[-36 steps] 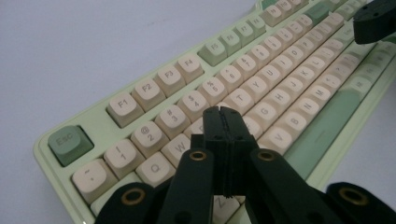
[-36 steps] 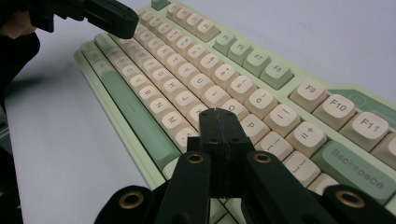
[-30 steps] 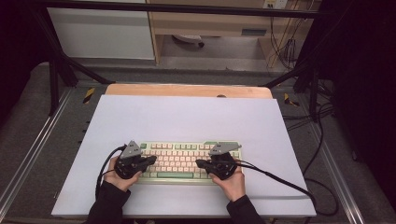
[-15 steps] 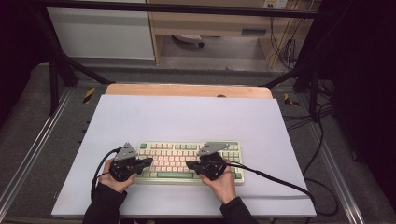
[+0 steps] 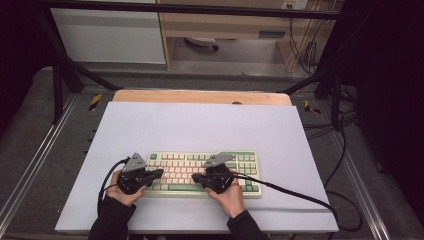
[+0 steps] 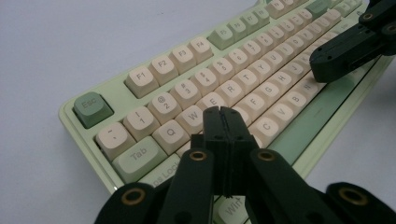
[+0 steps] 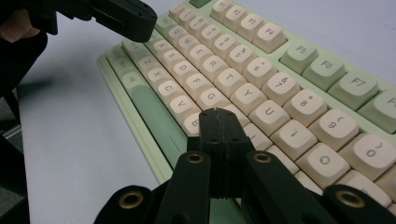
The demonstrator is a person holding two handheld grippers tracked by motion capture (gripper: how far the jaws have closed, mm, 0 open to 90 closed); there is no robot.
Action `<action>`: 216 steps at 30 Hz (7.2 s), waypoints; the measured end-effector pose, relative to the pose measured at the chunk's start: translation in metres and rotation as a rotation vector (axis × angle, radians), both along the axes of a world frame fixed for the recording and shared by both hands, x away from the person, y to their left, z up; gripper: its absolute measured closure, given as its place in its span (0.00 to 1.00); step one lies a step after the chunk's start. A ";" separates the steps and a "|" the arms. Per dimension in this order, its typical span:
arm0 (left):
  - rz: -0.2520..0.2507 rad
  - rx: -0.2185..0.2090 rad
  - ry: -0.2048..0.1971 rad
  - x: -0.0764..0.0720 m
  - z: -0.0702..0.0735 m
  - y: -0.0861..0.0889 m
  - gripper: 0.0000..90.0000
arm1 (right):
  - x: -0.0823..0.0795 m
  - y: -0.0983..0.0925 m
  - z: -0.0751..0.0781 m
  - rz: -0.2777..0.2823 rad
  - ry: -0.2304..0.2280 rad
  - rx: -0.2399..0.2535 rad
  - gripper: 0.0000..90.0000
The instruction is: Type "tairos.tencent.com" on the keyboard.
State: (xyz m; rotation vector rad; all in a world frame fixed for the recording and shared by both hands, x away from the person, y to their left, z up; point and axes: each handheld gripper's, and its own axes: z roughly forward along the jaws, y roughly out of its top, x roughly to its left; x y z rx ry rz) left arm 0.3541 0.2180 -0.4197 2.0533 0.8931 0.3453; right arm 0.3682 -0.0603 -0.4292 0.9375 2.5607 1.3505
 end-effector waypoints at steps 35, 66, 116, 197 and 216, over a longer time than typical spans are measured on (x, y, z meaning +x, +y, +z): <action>0.002 -0.003 -0.003 0.000 0.001 0.001 1.00 | -0.001 -0.004 0.007 0.011 -0.032 -0.029 1.00; -0.031 0.020 -0.013 0.001 0.003 -0.029 1.00 | -0.001 -0.055 0.016 -0.056 -0.054 -0.007 0.99; -0.046 0.029 -0.019 0.019 -0.001 -0.060 1.00 | -0.005 -0.072 0.013 -0.069 -0.058 -0.003 0.99; -0.024 -0.007 -0.002 -0.008 -0.002 -0.011 1.00 | -0.005 -0.063 0.009 -0.045 -0.056 -0.029 1.00; -0.055 0.007 0.007 -0.006 -0.004 -0.035 0.99 | -0.004 -0.078 0.014 -0.067 -0.048 -0.010 1.00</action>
